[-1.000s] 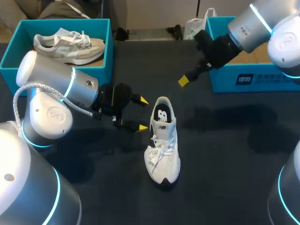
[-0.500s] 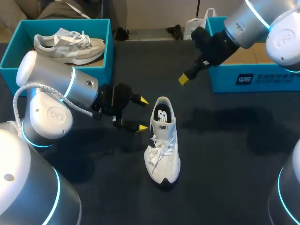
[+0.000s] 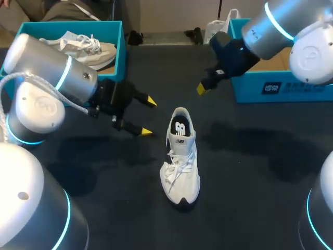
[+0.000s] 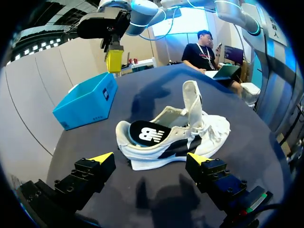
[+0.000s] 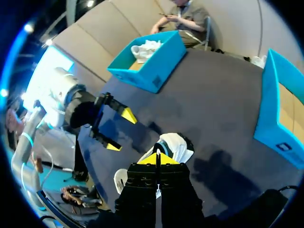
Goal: Take the shoe out of the shoebox, open the shoe tongue, remove and reinsert the insole, then place the shoe into the shoebox
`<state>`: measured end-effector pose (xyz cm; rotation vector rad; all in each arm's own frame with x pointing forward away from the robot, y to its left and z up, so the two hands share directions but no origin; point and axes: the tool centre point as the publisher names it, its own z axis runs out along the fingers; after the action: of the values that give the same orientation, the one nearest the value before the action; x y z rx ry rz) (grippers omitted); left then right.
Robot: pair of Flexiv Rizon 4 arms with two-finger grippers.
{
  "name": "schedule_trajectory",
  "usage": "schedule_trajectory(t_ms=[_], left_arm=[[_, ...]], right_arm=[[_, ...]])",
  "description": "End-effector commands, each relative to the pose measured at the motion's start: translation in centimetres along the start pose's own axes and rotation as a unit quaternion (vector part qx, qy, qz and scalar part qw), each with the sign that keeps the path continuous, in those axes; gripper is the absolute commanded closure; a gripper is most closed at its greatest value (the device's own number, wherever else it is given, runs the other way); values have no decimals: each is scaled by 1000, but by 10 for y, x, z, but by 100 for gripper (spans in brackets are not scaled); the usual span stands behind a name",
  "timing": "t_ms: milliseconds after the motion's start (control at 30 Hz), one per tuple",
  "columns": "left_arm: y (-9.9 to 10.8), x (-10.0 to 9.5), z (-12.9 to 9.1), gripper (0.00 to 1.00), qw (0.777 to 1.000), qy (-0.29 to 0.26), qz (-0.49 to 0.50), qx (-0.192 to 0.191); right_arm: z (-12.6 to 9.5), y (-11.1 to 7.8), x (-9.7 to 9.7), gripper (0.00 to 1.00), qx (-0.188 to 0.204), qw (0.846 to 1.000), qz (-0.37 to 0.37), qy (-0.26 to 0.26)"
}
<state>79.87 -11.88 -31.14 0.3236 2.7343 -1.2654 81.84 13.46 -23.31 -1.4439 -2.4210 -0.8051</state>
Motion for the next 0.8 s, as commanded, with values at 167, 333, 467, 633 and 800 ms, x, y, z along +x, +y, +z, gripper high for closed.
schedule_trajectory(t_ms=[167, 333, 467, 633, 800], left_arm=[[2, 2, -47, 0, 1000, -9, 16, -13], [3, 0, -64, 0, 999, -13, 40, -31], [5, 0, -77, 0, 998, -19, 45, -38], [12, -8, -91, 0, 997, -42, 37, -44], [20, -23, -101, 0, 996, -61, 26, -53]], right_arm=[[8, -6, 20, 100, 12, 984, 83, -157], [15, -10, 27, 100, 4, 975, 116, -192], [23, -13, 31, 100, -6, 968, 140, -206], [39, -16, 35, 100, -7, 962, 158, -222], [58, -24, 35, 100, 6, 956, 174, -237]])
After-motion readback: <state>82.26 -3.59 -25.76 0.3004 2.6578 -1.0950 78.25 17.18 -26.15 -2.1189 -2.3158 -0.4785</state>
